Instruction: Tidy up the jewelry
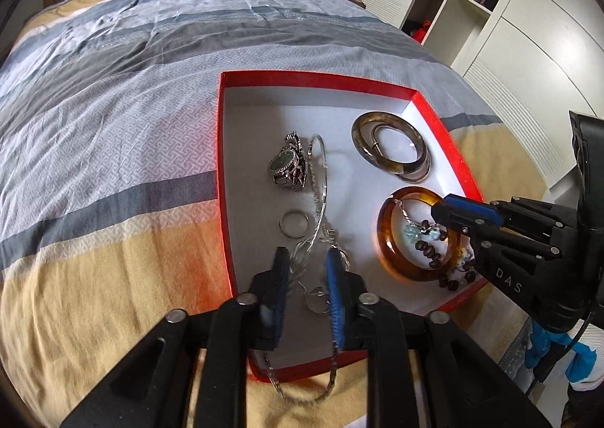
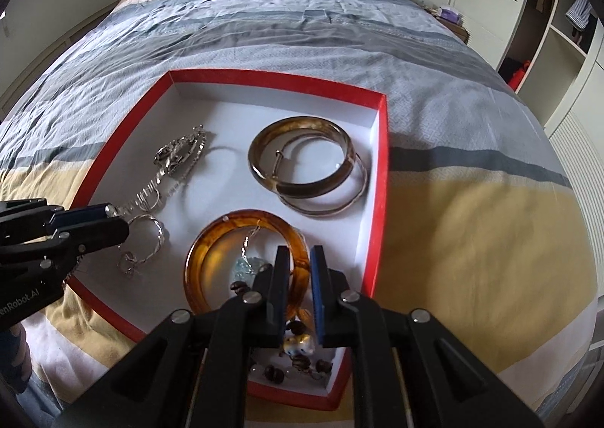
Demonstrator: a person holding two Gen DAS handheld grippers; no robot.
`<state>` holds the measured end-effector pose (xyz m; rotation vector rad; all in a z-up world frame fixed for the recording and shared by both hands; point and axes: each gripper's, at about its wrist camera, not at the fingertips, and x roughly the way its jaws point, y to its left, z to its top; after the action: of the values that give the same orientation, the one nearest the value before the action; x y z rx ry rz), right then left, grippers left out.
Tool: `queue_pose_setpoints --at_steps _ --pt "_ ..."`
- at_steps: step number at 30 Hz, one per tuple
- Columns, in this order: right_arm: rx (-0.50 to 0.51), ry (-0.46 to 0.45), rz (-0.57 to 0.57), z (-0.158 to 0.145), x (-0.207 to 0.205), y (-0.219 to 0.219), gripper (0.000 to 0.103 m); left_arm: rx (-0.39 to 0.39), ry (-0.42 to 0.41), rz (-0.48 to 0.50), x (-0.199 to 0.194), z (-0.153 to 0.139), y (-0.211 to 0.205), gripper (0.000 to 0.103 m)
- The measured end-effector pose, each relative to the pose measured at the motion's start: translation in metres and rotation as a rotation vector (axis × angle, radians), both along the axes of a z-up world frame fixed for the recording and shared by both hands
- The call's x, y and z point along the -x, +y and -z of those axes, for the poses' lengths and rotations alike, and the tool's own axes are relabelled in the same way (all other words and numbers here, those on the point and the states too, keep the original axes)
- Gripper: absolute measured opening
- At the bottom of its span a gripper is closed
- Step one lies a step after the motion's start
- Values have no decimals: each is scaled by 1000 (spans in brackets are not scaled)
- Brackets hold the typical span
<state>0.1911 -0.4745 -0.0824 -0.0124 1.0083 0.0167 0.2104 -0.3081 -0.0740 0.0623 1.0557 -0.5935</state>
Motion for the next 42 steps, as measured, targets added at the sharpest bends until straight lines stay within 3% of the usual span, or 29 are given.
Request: queue_pose_setpoints --at_steps 3,11,13,15,17,27,35,42 --pt "-6 -3 12 -3 3 -1 20 9 -3 10 4 -4 0 37" --pt "-24 -53 59 -26 23 -8 26 9 -33 10 21 -23 11 39" --pt "-33 -69 72 -35 30 -10 27 13 -52 0 29 -34 19 43" --pt "-42 -83 83 -44 37 -7 28 6 -71 -17 36 -43 26 57" --pt "-53 -100 86 -53 45 -1 30 -4 -97 -46 45 -55 37 62" --pt "-109 -180 43 -91 85 68 46 -76 -213 -223 91 -102 108 81" --pt "-102 -207 -3 -102 113 127 54 -103 -260 -315 131 -117 163 95" --pt "-61 -230 -13 -108 136 159 69 -99 -307 -386 158 -129 203 100"
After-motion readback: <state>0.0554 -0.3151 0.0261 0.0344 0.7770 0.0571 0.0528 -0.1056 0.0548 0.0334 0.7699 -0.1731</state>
